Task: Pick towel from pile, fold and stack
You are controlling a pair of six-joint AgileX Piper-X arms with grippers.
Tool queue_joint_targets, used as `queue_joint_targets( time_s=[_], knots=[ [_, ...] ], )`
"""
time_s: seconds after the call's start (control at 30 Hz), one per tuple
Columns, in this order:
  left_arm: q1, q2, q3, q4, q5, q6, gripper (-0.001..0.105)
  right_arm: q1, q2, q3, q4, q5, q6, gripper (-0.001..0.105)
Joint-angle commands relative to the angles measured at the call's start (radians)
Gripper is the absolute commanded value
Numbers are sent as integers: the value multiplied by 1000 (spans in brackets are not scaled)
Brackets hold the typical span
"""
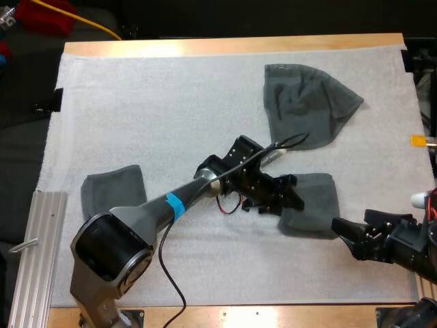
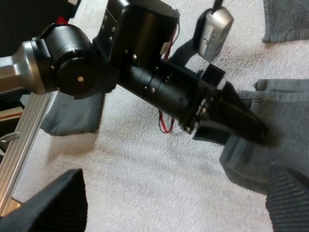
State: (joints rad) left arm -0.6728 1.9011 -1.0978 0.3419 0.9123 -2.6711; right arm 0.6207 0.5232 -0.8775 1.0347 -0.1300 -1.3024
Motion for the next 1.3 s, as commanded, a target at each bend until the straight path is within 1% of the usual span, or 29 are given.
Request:
queue_joint_targets(
  time_s=[0.0, 0.07, 0.27, 0.33, 0.4, 0.43, 0.53, 0.7, 0.77, 0.83, 0.93, 1.03, 1.1, 1.13, 1.2, 1.23, 1.27],
  knots=[
    [-17, 5, -9, -10, 15, -2, 33, 2, -2, -1, 1, -8, 0, 74],
    [-22, 10, -13, -1, 7, -3, 30, 2, -2, -1, 1, -8, 0, 74],
    [-22, 12, -13, -3, 4, -19, 29, 2, -2, -1, 1, -8, 0, 74],
    [-22, 12, -13, -3, 0, -19, 22, 2, -2, -1, 1, -8, 0, 74],
    [-22, 12, -13, -3, -1, -19, 5, 2, -2, -1, 1, -8, 0, 74],
    [-22, 12, -13, -3, -4, -18, 0, 2, -2, -1, 1, -8, 0, 74],
    [-22, 12, -13, -3, -6, -15, 0, 2, -2, -1, 1, -8, 0, 74],
    [-21, -34, -13, 1, 0, 92, 0, 2, -2, -1, 1, -8, 0, 74],
    [-14, -73, -13, -2, 2, 116, 0, 2, -2, -1, 1, -8, -1, 74],
    [-5, -106, -13, -1, 20, 139, 0, 2, -2, -1, 1, -5, -2, 74],
    [14, -171, -17, 37, 30, 186, 0, 2, -2, -1, 1, -5, -2, 74],
    [44, -230, -19, 106, 30, 250, 0, 2, -2, -1, 1, -5, -2, 74],
    [69, -273, -20, 183, 30, 310, 0, 2, -2, -1, 1, -5, -2, 74],
    [77, -286, -20, 201, 30, 332, 0, 2, -2, -1, 1, -5, -2, 74],
    [107, -331, -22, 301, 25, 415, 0, 2, -2, -1, 1, -5, -2, 74],
    [115, -344, -22, 333, 18, 437, 0, 2, -2, -1, 1, -5, -2, 74],
    [131, -364, -24, 386, -3, 486, 0, 2, -2, -1, 1, -5, -2, 74]
  ],
)
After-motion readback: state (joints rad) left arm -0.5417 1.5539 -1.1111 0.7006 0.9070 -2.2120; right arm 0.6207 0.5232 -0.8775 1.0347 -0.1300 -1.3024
